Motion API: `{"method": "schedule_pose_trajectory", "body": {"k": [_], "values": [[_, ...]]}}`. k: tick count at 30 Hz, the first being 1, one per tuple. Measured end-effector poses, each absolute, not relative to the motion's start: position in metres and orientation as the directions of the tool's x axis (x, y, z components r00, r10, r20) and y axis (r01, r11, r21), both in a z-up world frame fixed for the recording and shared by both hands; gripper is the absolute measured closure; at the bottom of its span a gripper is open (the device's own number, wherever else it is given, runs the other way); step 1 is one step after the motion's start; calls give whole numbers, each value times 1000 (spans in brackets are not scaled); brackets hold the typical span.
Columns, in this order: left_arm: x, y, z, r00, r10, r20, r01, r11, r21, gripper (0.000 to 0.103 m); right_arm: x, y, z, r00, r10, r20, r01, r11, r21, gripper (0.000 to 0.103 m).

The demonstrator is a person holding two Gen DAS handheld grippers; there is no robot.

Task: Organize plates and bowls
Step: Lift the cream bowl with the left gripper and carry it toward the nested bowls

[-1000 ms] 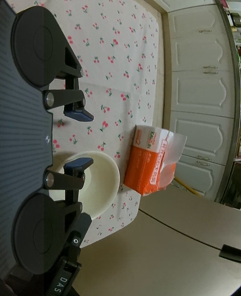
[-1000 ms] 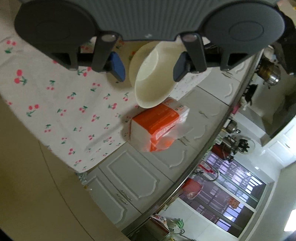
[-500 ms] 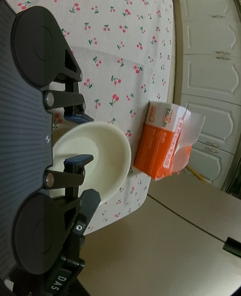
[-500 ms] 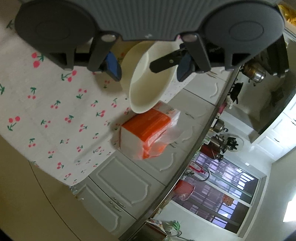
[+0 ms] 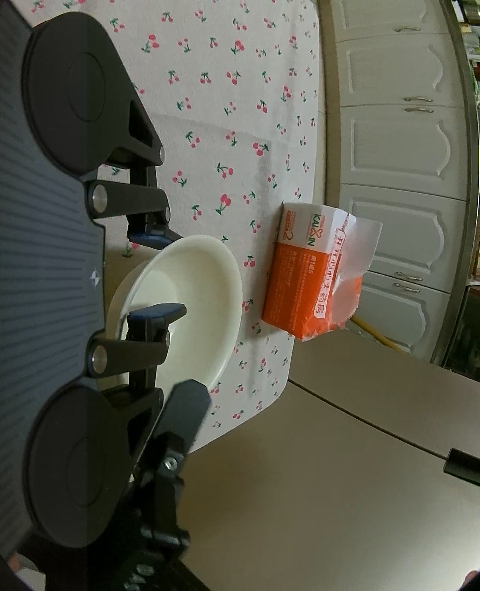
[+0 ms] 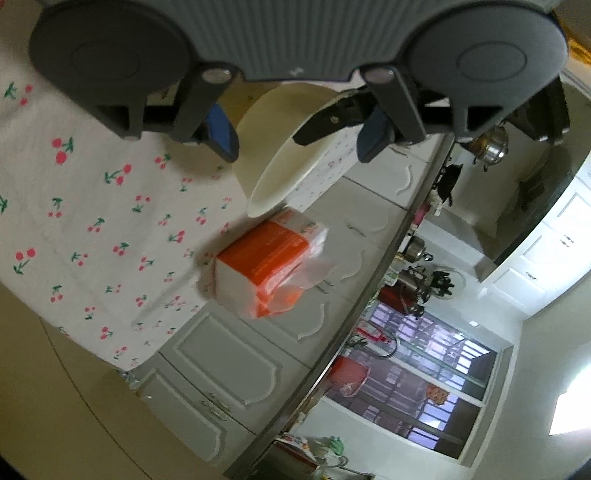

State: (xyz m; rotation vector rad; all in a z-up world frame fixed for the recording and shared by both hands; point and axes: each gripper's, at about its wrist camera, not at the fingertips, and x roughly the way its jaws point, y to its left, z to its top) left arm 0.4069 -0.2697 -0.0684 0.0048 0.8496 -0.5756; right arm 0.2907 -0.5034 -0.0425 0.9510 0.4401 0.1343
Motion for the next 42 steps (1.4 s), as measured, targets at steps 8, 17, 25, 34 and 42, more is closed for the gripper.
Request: {"method": "schedule_pose_trajectory", "body": {"k": [8,17,25,34,42], "values": [[384,-248,-47,543,-504,-671,486,841,-238,70,275,-487,-19,903,325,-280,30,603,797,28],[340,-214,-20,567,-548,-615,500,822,-272,70,247,-469,2,906,355,-231,-19,580,815,26],[301,-172,3,593,-565,-575,487,819,-303,70,224,-437,26,896,391,-209,-66,584,809,24],[266,-109,13,628,-548,-553,441,836,-327,70,204,-383,38,865,467,-185,-141,580,803,22],[240,-53,24,688,-501,-524,380,865,-328,70,199,-325,39,815,552,-176,-203,557,806,21]]}}
